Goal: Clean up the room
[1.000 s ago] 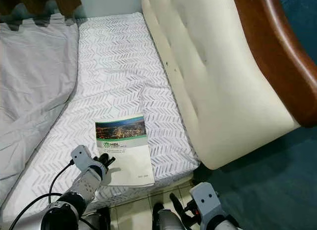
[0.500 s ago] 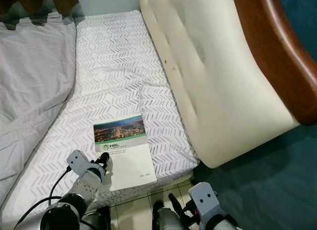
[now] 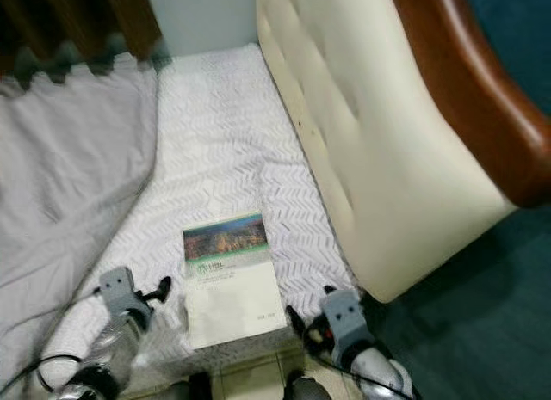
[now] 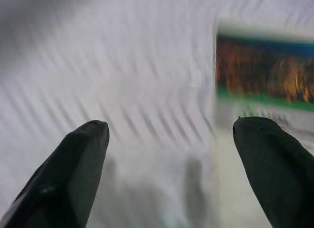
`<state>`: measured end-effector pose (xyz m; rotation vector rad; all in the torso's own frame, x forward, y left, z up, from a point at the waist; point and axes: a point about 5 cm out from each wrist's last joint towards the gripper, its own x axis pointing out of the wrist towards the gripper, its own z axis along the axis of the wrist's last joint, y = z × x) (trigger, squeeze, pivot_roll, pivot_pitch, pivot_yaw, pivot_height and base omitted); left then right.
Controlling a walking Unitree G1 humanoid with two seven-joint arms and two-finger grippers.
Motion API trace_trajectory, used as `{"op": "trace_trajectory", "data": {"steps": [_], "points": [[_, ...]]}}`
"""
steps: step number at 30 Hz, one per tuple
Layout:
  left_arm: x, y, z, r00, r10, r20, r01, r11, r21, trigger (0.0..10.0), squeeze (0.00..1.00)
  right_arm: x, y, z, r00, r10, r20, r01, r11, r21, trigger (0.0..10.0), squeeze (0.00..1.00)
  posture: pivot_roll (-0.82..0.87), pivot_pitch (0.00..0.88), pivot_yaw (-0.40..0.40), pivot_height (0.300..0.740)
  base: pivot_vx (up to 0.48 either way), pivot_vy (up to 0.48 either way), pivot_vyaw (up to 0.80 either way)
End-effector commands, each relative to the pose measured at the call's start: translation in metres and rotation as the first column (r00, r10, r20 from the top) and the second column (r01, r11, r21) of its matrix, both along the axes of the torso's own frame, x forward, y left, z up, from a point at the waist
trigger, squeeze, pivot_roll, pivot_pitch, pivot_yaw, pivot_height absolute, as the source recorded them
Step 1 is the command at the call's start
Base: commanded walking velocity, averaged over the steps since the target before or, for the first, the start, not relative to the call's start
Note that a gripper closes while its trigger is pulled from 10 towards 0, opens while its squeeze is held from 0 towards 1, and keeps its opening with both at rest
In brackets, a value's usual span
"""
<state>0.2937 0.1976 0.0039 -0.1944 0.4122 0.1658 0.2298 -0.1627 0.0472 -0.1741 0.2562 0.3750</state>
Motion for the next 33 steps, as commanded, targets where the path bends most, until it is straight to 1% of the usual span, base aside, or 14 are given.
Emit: {"op": "trace_trajectory", "data": {"steps": [1, 2, 3, 6, 8, 11, 13, 14, 15, 16, 19, 22, 27, 33], "points": [[-0.001, -0.004, 0.009, 0.989, -0.127, 0.076, 0.115, 0.982, 0.151, 10.0, 1.00, 0.003, -0.006, 0.000, 0.998, -0.068, 0.010, 0.067, 0.997, 0.042, 10.0, 0.00, -0.08, 0.044, 0.038, 0.740, 0.000, 0.000, 0.00], [-0.003, -0.004, 0.020, 0.970, -0.197, 0.142, 0.159, 0.956, 0.246, 10.0, 1.00, 0.009, -0.009, 0.003, 0.992, -0.120, 0.034, 0.117, 0.990, 0.072, 10.0, 0.00, -0.05, 0.015, 0.045, 0.740, 0.000, 0.000, 0.00], [-0.003, -0.004, 0.020, 0.970, -0.197, 0.142, 0.159, 0.956, 0.246, 10.0, 1.00, 0.009, -0.009, 0.003, 0.992, -0.120, 0.034, 0.117, 0.990, 0.072, 10.0, 0.00, -0.05, 0.015, 0.045, 0.740, 0.000, 0.000, 0.00], [-0.007, -0.007, 0.049, 0.919, -0.288, 0.268, 0.183, 0.916, 0.357, 10.0, 1.00, 0.027, -0.017, 0.013, 0.963, -0.250, 0.101, 0.233, 0.961, 0.151, 10.0, 0.00, 0.01, 0.000, 0.060, 0.740, 0.000, 0.000, 0.00], [-0.008, -0.007, 0.064, 0.898, -0.284, 0.335, 0.156, 0.919, 0.361, 10.0, 1.00, 0.035, -0.024, 0.022, 0.931, -0.332, 0.154, 0.300, 0.933, 0.197, 10.0, 0.00, 0.02, 0.000, 0.059, 0.740, 0.000, 0.000, 0.00], [-0.011, -0.009, 0.071, 0.884, -0.287, 0.368, 0.146, 0.920, 0.365, 10.0, 1.00, 0.035, -0.029, 0.028, 0.910, -0.373, 0.178, 0.332, 0.917, 0.222, 10.0, 0.00, 0.02, 0.000, 0.054, 0.740, 0.000, 0.000, 0.00], [-0.017, -0.014, 0.076, 0.871, -0.297, 0.392, 0.148, 0.918, 0.367, 10.0, 1.00, 0.034, -0.035, 0.034, 0.890, -0.406, 0.208, 0.358, 0.905, 0.231, 10.0, 0.00, 0.03, 0.000, 0.043, 0.740, 0.000, 0.000, 0.00], [-0.027, -0.021, 0.080, 0.852, -0.314, 0.418, 0.161, 0.918, 0.362, 10.0, 1.00, 0.029, -0.041, 0.038, 0.872, -0.430, 0.232, 0.380, 0.896, 0.231, 10.0, 0.00, 0.03, 0.000, 0.028, 0.740, 0.000, 0.000, 0.00], [-0.032, -0.028, 0.081, 0.847, -0.315, 0.428, 0.172, 0.924, 0.341, 10.0, 0.00, 0.024, -0.043, 0.039, 0.874, -0.425, 0.234, 0.377, 0.899, 0.221, 10.0, 0.00, 0.04, 0.000, 0.017, 0.740, 0.000, 0.000, 0.00], [-0.036, -0.032, 0.081, 0.848, -0.313, 0.427, 0.178, 0.929, 0.325, 10.0, 0.00, 0.022, -0.044, 0.038, 0.879, -0.416, 0.232, 0.372, 0.904, 0.213, 10.0, 0.00, 0.04, 0.000, 0.012, 0.740, 0.000, 0.000, 0.00], [-0.029, -0.032, 0.078, 0.878, -0.255, 0.404, 0.136, 0.944, 0.301, 10.0, 0.00, 0.024, -0.042, 0.034, 0.894, -0.390, 0.221, 0.352, 0.916, 0.193, 10.0, 0.00, 0.03, 0.000, 0.004, 0.740, 0.000, 0.000, 0.00], [-0.016, -0.033, 0.072, 0.912, -0.211, 0.352, 0.127, 0.961, 0.245, 10.0, 0.00, 0.045, -0.040, 0.029, 0.913, -0.353, 0.204, 0.330, 0.934, 0.138, 10.0, 0.00, 0.02, 0.000, 0.003, 0.740, 0.000, 0.150, 0.00], [-0.020, -0.037, 0.068, 0.924, -0.221, 0.313, 0.149, 0.960, 0.238, 10.0, 0.00, 0.053, -0.042, 0.028, 0.913, -0.361, 0.189, 0.339, 0.930, 0.139, 10.0, 0.00, 0.02, 0.000, 0.004, 0.740, 0.000, 0.453, 0.00], [-0.024, -0.040, 0.067, 0.936, -0.197, 0.291, 0.129, 0.963, 0.236, 10.0, 0.00, 0.049, -0.036, 0.022, 0.932, -0.328, 0.156, 0.306, 0.940, 0.152, 10.0, 0.00, 0.03, 0.000, 0.001, 0.740, 0.000, 0.455, 0.00]]}}
